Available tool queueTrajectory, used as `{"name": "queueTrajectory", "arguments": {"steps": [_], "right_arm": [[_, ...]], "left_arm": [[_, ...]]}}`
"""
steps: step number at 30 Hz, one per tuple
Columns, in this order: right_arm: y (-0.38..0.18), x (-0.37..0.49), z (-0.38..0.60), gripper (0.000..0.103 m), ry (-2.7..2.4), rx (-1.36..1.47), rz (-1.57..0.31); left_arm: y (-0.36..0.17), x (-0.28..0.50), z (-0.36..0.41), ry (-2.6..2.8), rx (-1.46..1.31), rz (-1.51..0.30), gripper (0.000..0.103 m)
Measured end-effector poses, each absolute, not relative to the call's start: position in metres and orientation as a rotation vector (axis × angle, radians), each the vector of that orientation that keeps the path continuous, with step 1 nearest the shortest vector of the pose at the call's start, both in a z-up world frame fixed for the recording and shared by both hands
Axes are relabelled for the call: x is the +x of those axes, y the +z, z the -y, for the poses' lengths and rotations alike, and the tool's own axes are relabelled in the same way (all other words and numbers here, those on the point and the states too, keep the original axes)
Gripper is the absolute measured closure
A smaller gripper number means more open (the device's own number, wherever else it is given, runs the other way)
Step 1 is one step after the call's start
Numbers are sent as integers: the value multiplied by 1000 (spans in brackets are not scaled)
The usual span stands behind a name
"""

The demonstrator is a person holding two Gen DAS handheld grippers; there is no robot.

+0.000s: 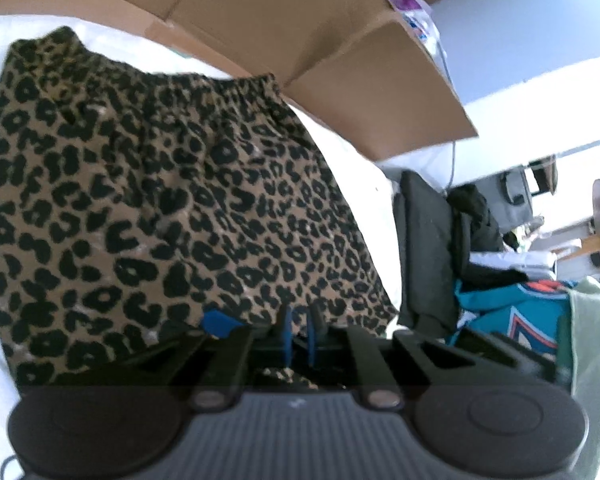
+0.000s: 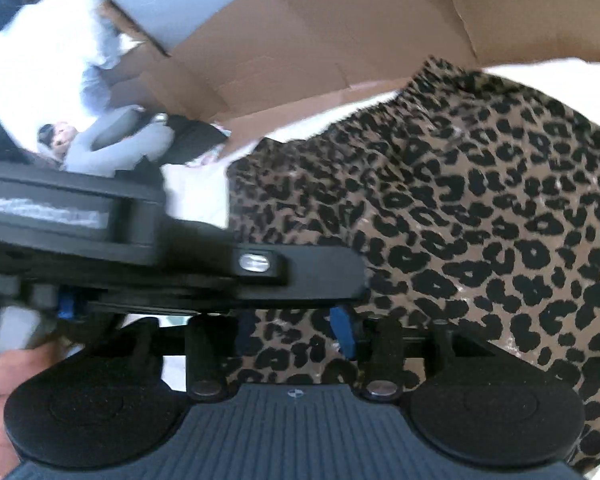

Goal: Fold clothes
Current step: 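Close both grippers on the leopard skirt edge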

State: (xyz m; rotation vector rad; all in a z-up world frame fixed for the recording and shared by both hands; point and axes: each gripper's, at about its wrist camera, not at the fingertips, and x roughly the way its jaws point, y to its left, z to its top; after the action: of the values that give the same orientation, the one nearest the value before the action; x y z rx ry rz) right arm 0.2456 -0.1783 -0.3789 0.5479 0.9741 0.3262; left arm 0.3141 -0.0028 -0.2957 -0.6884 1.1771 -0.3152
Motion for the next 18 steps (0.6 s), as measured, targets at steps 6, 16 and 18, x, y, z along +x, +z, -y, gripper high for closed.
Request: {"name": "queueTrajectory", "arguments": {"steps": [6, 16, 18], "right_arm": [[-392, 248, 189, 60, 263, 573, -1011], [-409, 251, 212, 57, 156, 548, -1026], [-414, 254, 212, 57, 169, 556, -1034]], "left_arm": [[-292, 307, -25, -216, -643, -1133, 91], [-313, 287, -60, -95, -632, -1163, 90], [-317, 284, -64, -85, -630, -1171, 90]]}}
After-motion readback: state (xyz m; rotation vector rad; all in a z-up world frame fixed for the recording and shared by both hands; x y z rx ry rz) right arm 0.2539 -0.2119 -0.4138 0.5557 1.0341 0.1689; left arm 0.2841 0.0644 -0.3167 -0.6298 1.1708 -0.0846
